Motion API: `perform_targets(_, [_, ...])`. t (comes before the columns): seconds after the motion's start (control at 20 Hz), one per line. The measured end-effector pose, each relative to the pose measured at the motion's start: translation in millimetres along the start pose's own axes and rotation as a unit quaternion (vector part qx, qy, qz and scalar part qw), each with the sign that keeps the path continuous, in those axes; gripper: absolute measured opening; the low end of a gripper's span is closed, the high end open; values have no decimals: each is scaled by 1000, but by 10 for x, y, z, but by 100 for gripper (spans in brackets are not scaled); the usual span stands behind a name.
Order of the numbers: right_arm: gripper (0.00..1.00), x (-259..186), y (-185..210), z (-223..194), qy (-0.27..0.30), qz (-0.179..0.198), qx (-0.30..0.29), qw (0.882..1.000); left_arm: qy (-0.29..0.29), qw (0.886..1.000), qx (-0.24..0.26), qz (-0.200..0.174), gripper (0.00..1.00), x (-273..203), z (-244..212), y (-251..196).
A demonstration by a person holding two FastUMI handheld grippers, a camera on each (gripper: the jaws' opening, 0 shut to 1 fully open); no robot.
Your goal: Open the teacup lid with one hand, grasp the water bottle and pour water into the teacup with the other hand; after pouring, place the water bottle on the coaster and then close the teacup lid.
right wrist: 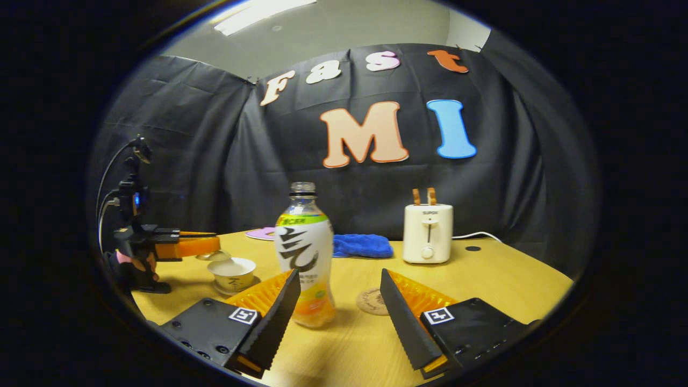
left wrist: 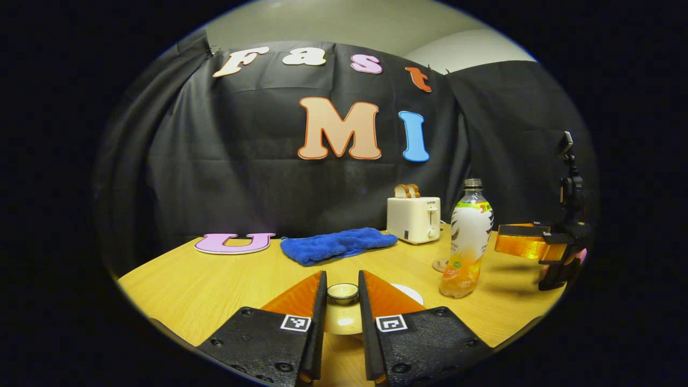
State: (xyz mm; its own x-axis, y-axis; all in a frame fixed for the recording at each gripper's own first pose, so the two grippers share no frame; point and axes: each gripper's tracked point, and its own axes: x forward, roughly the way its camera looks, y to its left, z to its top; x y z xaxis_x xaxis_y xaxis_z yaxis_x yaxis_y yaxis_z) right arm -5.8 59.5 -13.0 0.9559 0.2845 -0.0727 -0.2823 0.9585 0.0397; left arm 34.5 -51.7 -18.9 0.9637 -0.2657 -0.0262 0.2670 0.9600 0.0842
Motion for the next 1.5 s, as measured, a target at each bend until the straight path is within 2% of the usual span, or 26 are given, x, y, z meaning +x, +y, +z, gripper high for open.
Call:
perform_targets(0.05, [92,-2,44,-1,0,13,0,1000,0,1000,0,11,29,-23,-2,53])
perform_targets(0.1, [95,-9,64,-2,1,20,1,1000,-1,1000,1,21,29,-39,0,98])
perform_targets(0.15, [92,-7,78,7,1,23,1,1000,0,999,1,35,29,-64,8,160])
perform_targets(0.35, [92,15,145,1,4,34,2,999,2,996,3,84,29,-152,-4,375])
perform_targets(0.45, [95,64,177,-17,6,34,2,999,3,994,3,107,29,-191,-3,485])
perform_targets(0.6, [92,156,202,-56,15,27,0,1000,2,992,4,130,29,-238,-12,588])
perform_targets(0.75, [92,264,191,-134,38,14,-3,999,2,990,4,138,29,-247,-10,612])
perform_targets(0.8, [98,292,199,-145,42,11,-4,999,2,990,4,139,29,-250,-10,622])
perform_targets(0.85, [92,330,207,-151,47,9,-7,999,2,990,4,141,29,-254,-6,628])
perform_targets(0.9, [95,366,216,-167,49,7,-10,999,2,990,4,141,29,-256,-10,634])
perform_targets(1.15, [92,576,250,-241,74,-10,-35,997,2,990,4,141,29,-254,-13,634])
perform_targets(1.3, [73,614,294,-279,83,-23,-60,994,3,990,3,141,29,-269,-15,628])
perform_targets(1.35, [74,643,282,-273,84,-30,-71,993,3,990,3,141,29,-267,-6,625])
perform_targets(1.4, [65,658,288,-257,82,-36,-80,993,3,990,3,141,29,-258,-9,633])
perform_targets(1.5, [65,660,313,-260,85,-44,-85,992,3,990,3,141,29,-260,-5,633])
